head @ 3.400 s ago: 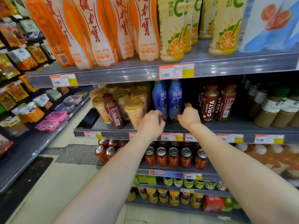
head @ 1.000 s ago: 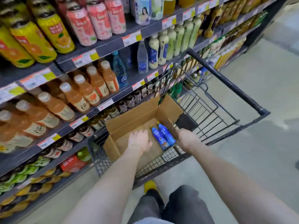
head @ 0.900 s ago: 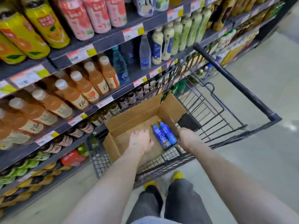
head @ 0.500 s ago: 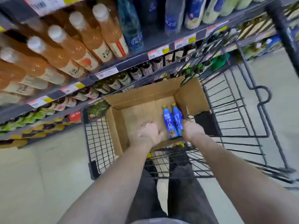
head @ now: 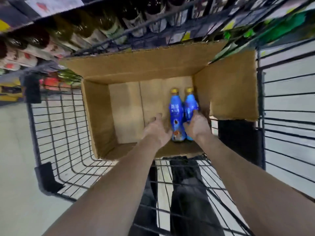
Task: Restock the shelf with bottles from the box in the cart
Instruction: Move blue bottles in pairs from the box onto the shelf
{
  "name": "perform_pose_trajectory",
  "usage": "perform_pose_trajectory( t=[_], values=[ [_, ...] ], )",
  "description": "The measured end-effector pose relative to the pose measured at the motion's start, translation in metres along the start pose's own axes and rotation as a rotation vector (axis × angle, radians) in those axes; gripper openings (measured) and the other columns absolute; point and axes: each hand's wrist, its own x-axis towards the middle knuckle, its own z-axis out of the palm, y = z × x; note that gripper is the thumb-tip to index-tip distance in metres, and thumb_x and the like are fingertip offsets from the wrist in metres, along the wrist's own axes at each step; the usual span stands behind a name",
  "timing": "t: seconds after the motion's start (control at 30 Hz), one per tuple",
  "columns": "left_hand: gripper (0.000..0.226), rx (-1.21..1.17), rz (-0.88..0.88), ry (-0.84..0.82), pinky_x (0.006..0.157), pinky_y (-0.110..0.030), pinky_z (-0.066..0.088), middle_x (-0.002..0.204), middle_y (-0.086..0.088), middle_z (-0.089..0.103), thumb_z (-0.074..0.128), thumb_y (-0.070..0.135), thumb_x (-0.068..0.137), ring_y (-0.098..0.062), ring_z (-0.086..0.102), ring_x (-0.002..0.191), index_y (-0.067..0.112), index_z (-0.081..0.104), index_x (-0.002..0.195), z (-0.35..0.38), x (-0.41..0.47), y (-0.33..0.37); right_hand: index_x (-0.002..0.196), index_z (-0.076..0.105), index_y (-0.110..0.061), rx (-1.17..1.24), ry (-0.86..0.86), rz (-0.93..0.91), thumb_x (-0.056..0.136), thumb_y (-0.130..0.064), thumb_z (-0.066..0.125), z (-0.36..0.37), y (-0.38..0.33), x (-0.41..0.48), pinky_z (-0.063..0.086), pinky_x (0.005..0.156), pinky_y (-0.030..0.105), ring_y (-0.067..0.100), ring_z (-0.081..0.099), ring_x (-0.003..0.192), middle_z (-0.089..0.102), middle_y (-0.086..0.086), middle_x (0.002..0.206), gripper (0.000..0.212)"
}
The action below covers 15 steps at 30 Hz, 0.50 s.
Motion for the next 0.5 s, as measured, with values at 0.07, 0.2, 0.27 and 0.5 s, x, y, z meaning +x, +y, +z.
perform_pose_trajectory(
  t=[0.07,0.2,0.27,0.5],
  values=[
    [0.080,-0.215,-0.055,-0.021,0.106,-0.036,0.045,0.151,-0.011,0.049,0.057,0.049,0.097,-0.033,0.054,0.134,0.021,0.018,0.160,0.018,0.013,0.005,0.132,0.054,-0.009,0.100,0.083,-0.006,0.083,-0.014,0.066,0.006,0.006,0.003,0.045,0.094,0.036,0.035,0.061,0.113,0.065,0.017,0.122,0.051],
    [0.066,-0.649,-0.217,0.105,0.085,-0.022,0.053,0.119,-0.007,0.071,0.070,0.045,0.092,-0.028,0.068,0.109,0.019,0.040,0.146,0.047,0.035,0.008,0.133,0.058,-0.014,0.247,0.125,-0.020,0.080,-0.013,0.068,0.007,0.013,0.012,0.046,0.095,0.033,0.029,0.065,0.109,0.071,0.009,0.117,0.053],
    [0.059,-0.722,-0.215,0.175,0.092,-0.030,0.053,0.120,-0.006,0.073,0.076,0.043,0.087,-0.026,0.069,0.111,0.022,0.051,0.136,0.050,0.043,0.006,0.131,0.057,-0.018,0.306,0.091,-0.002,0.077,-0.018,0.070,0.010,0.011,0.020,0.051,0.094,0.040,0.028,0.067,0.106,0.071,0.004,0.114,0.056],
    [0.069,-0.833,-0.265,0.210,0.090,-0.043,0.060,0.112,-0.006,0.073,0.097,0.032,0.065,-0.025,0.073,0.099,0.026,0.052,0.117,0.053,0.075,-0.024,0.120,0.059,-0.019,0.280,-0.053,0.029,0.067,-0.031,0.089,0.027,-0.007,0.043,0.052,0.076,0.030,0.019,0.065,0.092,0.068,-0.001,0.107,0.062]
  ],
)
